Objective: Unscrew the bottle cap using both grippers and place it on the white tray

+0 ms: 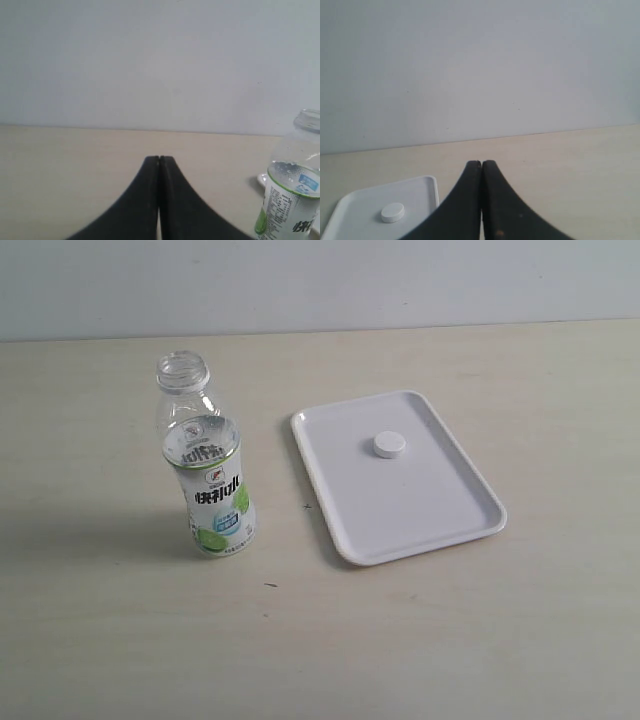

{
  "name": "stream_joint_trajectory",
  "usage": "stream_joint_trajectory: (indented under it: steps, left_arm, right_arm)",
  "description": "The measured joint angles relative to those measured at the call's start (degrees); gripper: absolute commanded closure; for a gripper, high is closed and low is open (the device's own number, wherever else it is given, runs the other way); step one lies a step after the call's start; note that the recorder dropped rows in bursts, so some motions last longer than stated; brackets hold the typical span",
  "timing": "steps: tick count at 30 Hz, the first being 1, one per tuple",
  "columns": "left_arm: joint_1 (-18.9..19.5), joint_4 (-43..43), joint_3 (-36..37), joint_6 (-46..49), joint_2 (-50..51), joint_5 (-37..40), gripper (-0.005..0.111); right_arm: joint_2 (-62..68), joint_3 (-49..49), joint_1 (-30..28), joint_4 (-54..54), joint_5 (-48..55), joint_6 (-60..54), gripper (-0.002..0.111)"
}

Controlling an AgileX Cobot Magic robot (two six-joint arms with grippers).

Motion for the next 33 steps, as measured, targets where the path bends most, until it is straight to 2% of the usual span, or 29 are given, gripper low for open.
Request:
stream_joint_trajectory:
  steps: [4, 33]
  left_arm:
    - [2.2, -3.9, 0.0, 0.6, 0.0, 1.1, 0.107]
    - [2.2, -4.4, 0.0, 2.2, 0.0, 1.5, 0.107]
  right_arm:
    - [0.0, 0.0, 0.0, 0.0, 0.0, 0.0, 0.108]
    - [0.0, 0.0, 0.0, 0.0, 0.0, 0.0, 0.108]
